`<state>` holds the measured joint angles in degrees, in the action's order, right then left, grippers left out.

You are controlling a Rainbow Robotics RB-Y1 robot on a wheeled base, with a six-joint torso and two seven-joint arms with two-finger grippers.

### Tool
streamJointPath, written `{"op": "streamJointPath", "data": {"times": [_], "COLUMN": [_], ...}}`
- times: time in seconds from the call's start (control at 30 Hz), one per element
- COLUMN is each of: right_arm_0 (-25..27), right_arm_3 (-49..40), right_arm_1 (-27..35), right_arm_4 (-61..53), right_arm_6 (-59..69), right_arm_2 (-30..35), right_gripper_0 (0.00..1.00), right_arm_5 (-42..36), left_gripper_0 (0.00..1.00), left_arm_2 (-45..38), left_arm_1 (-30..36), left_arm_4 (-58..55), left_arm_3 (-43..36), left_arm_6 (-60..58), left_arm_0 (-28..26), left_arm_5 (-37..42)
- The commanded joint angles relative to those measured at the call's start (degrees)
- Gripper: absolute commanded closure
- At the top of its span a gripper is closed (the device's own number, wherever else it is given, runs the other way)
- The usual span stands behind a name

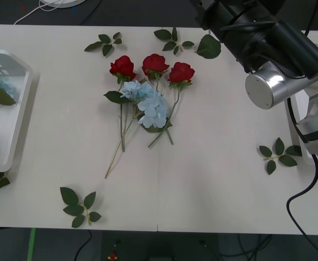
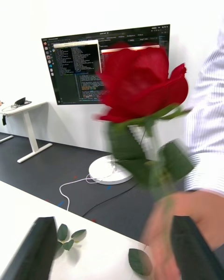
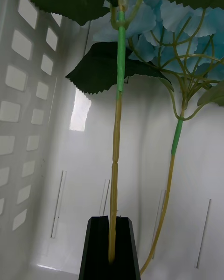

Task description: Place the red flowers into the right box and the blue flowers into the left box. If a person shows an open palm, hand one flower to the person first, then continue sorting.

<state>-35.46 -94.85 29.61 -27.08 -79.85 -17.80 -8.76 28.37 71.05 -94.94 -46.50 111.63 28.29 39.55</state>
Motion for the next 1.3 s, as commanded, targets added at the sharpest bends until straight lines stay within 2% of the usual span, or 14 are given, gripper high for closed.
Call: {"op": "streamJointPath", "data": {"times": [0.03,0.17,0.47,0.53,0.57,0.6,0.7,0.83,0.97,1.3], "right_arm_0": [-1.6,-0.4,5.5,5.7,5.7,5.6,5.0,3.2,-1.0,-10.7], "right_arm_3": [-2.0,-2.6,-12.4,-12.6,-12.6,-12.6,-12.6,-12.3,-7.9,12.4], "right_arm_1": [-1.1,0.7,5.5,6.1,6.3,6.3,5.6,4.1,1.0,-8.7], "right_arm_4": [-0.6,-3.0,-12.4,-13.4,-13.7,-13.7,-13.3,-10.4,-4.9,4.4], "right_arm_6": [-0.5,0.3,2.1,2.9,4.6,6.8,12.8,21.8,33.9,46.4], "right_arm_2": [-0.2,-0.8,3.8,4.3,4.4,4.3,3.8,2.0,-2.7,-9.9], "right_gripper_0": [0.0,0.0,0.0,0.0,0.0,0.0,0.0,0.0,0.0,0.0], "right_arm_5": [0.8,-0.7,-26.0,-31.8,-35.5,-38.9,-47.1,-55.8,-62.4,-58.6], "left_gripper_0": [1.0,1.0,0.99,0.64,0.37,0.21,0.02,0.0,0.0,0.0], "left_arm_2": [-0.6,-0.6,-0.6,-0.6,-0.6,-0.6,-0.6,-0.6,-0.6,-0.6], "left_arm_1": [0.1,0.1,0.1,0.1,0.1,0.1,0.1,0.1,0.1,0.1], "left_arm_4": [0.5,0.5,0.5,0.5,0.5,0.5,0.5,0.5,0.5,0.5], "left_arm_3": [0.2,0.2,0.2,0.2,0.2,0.2,0.2,0.2,0.2,0.2], "left_arm_6": [0.5,0.5,0.5,0.5,0.5,0.5,0.5,0.5,0.5,0.5], "left_arm_0": [-0.9,-0.9,-0.9,-0.9,-0.9,-0.9,-0.9,-0.9,-0.9,-0.9], "left_arm_5": [-0.7,-0.7,-0.7,-0.7,-0.7,-0.7,-0.7,-0.7,-0.7,-0.7]}}
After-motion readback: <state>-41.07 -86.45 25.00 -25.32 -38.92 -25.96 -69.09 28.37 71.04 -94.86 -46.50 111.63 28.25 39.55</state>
